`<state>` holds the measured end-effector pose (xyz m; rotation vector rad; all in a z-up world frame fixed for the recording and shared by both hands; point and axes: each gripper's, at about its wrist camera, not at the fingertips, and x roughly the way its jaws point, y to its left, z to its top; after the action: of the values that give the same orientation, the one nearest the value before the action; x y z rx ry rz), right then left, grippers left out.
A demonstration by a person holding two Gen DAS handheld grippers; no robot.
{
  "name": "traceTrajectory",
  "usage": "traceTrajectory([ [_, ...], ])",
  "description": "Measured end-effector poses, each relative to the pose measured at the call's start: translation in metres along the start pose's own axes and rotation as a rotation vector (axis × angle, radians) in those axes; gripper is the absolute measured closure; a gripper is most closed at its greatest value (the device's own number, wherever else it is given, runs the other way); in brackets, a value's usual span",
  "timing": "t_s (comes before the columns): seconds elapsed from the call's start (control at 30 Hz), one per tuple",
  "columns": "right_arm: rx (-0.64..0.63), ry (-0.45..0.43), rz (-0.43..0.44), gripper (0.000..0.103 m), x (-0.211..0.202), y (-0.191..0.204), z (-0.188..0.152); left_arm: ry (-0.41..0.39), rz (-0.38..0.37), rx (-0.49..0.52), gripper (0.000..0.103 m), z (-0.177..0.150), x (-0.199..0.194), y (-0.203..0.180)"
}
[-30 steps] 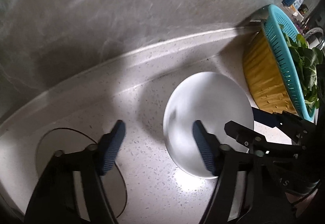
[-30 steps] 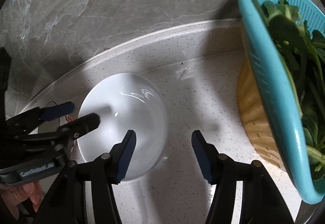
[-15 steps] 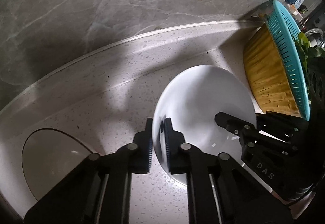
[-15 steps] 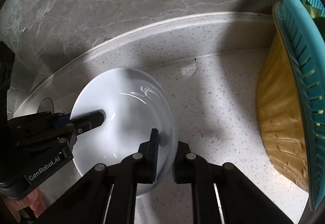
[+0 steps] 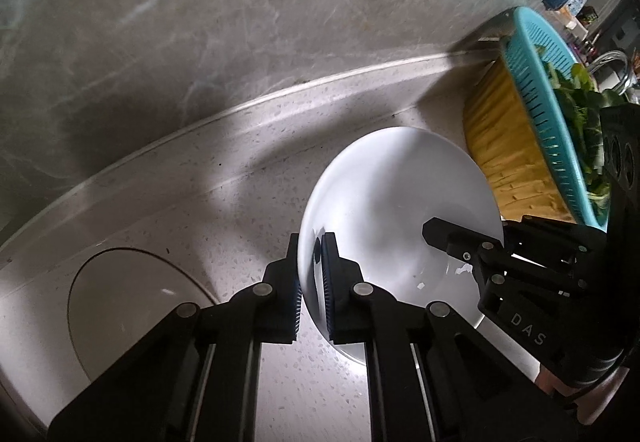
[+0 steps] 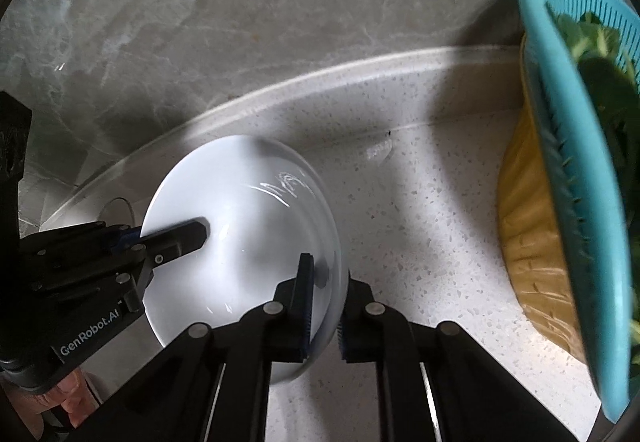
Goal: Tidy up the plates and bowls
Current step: 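Lift the second white bowl with both grippers and lower it into the first bowl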
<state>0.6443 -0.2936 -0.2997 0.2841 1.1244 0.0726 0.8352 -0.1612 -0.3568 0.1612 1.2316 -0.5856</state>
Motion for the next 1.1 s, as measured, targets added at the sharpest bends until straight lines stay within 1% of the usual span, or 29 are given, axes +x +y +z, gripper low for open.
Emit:
traceTrajectory([
  [0.13, -0.012, -0.01, 0.014, 0.091, -0.012, 0.005, -0.002, -0.007, -0.014, -0.006, 0.096, -0.009, -0.017, -0.002],
  [0.27, -0.046, -0.024, 0.033, 0.091, -0.031, 0.019, -0.008, -0.03, -0.015, -0.021, 0.096, -0.025, -0.042, 0.0],
  [0.4, -0.087, -0.026, 0.062, 0.091, -0.042, 0.04, -0.018, -0.066, -0.007, -0.048, 0.096, -0.045, -0.076, 0.007],
  [0.5, -0.128, -0.022, 0.096, 0.091, -0.05, 0.062, -0.027, -0.094, 0.0, -0.082, 0.096, -0.067, -0.108, 0.019],
  [0.67, -0.236, -0.002, 0.163, 0.091, -0.062, 0.117, -0.05, -0.126, 0.026, -0.17, 0.096, -0.121, -0.157, 0.051],
  [0.83, -0.348, 0.041, 0.224, 0.091, -0.057, 0.169, -0.076, -0.152, 0.067, -0.296, 0.096, -0.192, -0.199, 0.09],
  [1.03, -0.505, 0.115, 0.27, 0.09, -0.051, 0.234, -0.115, -0.163, 0.098, -0.459, 0.096, -0.277, -0.225, 0.126],
  [1.1, -0.549, 0.141, 0.276, 0.09, -0.047, 0.248, -0.131, -0.162, 0.098, -0.501, 0.096, -0.3, -0.224, 0.129],
])
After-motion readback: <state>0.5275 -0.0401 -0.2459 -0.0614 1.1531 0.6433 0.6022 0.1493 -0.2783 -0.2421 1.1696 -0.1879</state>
